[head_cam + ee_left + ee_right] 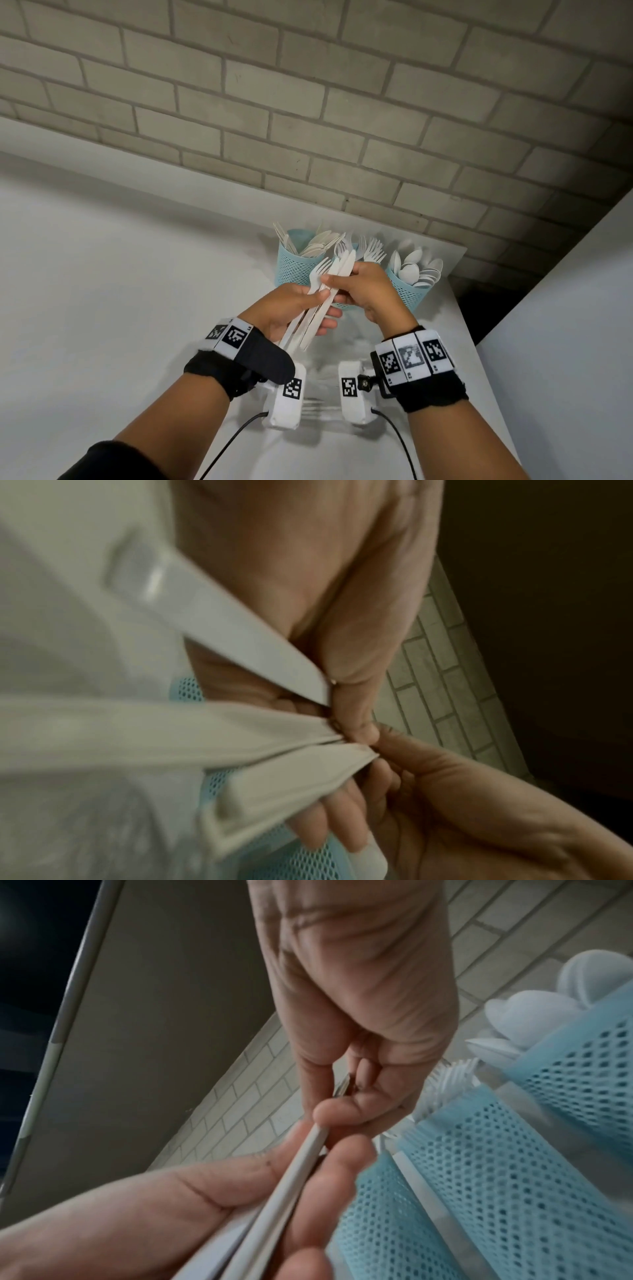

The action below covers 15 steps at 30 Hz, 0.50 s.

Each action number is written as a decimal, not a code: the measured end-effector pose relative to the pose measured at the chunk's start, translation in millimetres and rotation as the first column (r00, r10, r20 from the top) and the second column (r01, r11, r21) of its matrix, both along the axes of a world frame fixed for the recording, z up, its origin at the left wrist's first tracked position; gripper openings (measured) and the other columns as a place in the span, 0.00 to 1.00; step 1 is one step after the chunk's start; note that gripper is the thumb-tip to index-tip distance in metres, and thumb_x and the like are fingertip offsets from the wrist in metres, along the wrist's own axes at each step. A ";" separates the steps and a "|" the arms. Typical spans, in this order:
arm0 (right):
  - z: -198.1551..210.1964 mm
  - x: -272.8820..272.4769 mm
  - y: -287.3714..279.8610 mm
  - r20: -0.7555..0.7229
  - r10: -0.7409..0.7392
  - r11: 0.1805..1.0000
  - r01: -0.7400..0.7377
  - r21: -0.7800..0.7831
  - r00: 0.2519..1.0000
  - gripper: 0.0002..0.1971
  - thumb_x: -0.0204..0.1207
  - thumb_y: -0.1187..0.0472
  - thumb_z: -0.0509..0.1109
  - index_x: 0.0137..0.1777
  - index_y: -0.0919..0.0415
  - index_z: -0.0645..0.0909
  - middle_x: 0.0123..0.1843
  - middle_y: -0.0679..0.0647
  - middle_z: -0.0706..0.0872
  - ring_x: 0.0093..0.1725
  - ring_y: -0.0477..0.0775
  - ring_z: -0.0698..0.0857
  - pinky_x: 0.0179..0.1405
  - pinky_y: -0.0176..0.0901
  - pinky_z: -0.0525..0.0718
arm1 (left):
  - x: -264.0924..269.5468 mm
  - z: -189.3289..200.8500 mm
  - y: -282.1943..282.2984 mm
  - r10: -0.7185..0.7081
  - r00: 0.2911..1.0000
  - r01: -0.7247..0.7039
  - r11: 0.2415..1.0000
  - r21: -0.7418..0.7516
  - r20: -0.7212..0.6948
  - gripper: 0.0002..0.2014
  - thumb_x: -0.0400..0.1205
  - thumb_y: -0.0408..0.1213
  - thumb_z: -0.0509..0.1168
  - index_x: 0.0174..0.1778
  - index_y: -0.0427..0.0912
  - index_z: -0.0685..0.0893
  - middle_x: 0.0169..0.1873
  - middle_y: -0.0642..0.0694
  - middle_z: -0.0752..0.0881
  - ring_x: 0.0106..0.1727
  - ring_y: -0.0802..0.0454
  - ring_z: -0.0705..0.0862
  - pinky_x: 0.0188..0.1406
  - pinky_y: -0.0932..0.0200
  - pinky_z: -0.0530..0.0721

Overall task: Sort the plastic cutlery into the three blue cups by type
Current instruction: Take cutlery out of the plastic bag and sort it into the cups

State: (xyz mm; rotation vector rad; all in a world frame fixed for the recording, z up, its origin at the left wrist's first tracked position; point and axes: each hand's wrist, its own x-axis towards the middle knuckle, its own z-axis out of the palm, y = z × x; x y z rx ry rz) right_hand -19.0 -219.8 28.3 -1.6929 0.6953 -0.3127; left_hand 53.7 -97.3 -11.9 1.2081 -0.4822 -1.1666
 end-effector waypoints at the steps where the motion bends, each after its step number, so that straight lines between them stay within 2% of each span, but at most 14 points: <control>1: 6.8 3.5 -1.9 0.000 0.002 1.000 -0.002 -0.031 1.000 0.05 0.70 0.71 0.76 0.38 0.62 0.83 0.34 0.55 0.87 0.25 0.44 0.86 0.25 0.30 0.83 | 2.0 2.7 0.3 0.016 1.000 -0.016 1.000 -0.014 0.005 0.12 0.84 0.38 0.60 0.54 0.33 0.84 0.37 0.42 0.91 0.35 0.51 0.91 0.36 0.59 0.90; 4: 37.2 15.3 -14.9 0.056 -0.017 0.995 0.023 -0.100 0.998 0.07 0.70 0.70 0.75 0.36 0.60 0.82 0.31 0.54 0.87 0.21 0.42 0.83 0.22 0.28 0.82 | 10.3 11.5 4.2 0.068 0.998 -0.069 0.995 -0.072 -0.005 0.10 0.85 0.39 0.59 0.52 0.38 0.83 0.38 0.44 0.92 0.36 0.52 0.91 0.37 0.59 0.90; 7: 73.9 25.0 -29.4 0.146 -0.061 0.982 0.086 -0.169 0.987 0.06 0.71 0.67 0.75 0.37 0.58 0.82 0.35 0.54 0.87 0.29 0.47 0.85 0.29 0.30 0.85 | 17.7 17.6 8.8 0.124 0.992 -0.123 0.989 -0.078 0.008 0.11 0.85 0.44 0.58 0.51 0.43 0.84 0.39 0.48 0.92 0.37 0.56 0.91 0.34 0.64 0.88; 9: 92.1 31.9 -35.5 0.292 -0.113 0.965 0.174 -0.194 0.950 0.05 0.72 0.66 0.75 0.39 0.58 0.82 0.37 0.54 0.87 0.31 0.46 0.86 0.31 0.33 0.87 | 19.5 18.7 10.5 0.176 0.984 -0.175 0.984 -0.042 0.005 0.13 0.85 0.46 0.57 0.50 0.43 0.83 0.38 0.48 0.90 0.33 0.58 0.90 0.28 0.68 0.85; 11: 98.6 43.2 -37.3 0.442 -0.167 0.937 0.282 -0.208 0.881 0.05 0.72 0.66 0.75 0.40 0.58 0.81 0.38 0.53 0.87 0.34 0.48 0.87 0.35 0.39 0.89 | 20.0 17.6 11.6 0.228 0.974 -0.228 0.974 0.008 0.010 0.14 0.86 0.47 0.55 0.49 0.43 0.82 0.38 0.47 0.88 0.26 0.61 0.86 0.20 0.74 0.77; 12: 96.3 50.8 -36.9 0.483 -0.181 0.918 0.323 -0.230 0.857 0.06 0.72 0.65 0.76 0.40 0.56 0.81 0.39 0.53 0.87 0.37 0.51 0.87 0.39 0.45 0.90 | 20.4 16.1 11.9 0.249 0.968 -0.249 0.968 0.026 0.014 0.15 0.86 0.48 0.54 0.49 0.43 0.82 0.36 0.48 0.86 0.23 0.63 0.82 0.17 0.75 0.71; 14: 80.0 66.8 -32.1 0.477 -0.171 0.879 0.353 -0.322 0.862 0.06 0.71 0.63 0.76 0.39 0.55 0.81 0.40 0.53 0.87 0.42 0.56 0.87 0.47 0.57 0.89 | 21.6 13.1 12.9 0.279 0.960 -0.280 0.959 0.044 0.016 0.17 0.87 0.49 0.53 0.49 0.43 0.83 0.32 0.49 0.82 0.19 0.64 0.73 0.14 0.75 0.62; 15: 66.2 74.3 -29.6 0.443 -0.145 0.866 0.330 -0.375 0.885 0.04 0.72 0.63 0.75 0.41 0.58 0.82 0.41 0.54 0.88 0.43 0.57 0.87 0.49 0.58 0.88 | 22.2 11.9 13.7 0.288 0.958 -0.288 0.956 0.047 0.009 0.17 0.87 0.49 0.53 0.49 0.42 0.83 0.31 0.49 0.80 0.19 0.63 0.69 0.14 0.74 0.60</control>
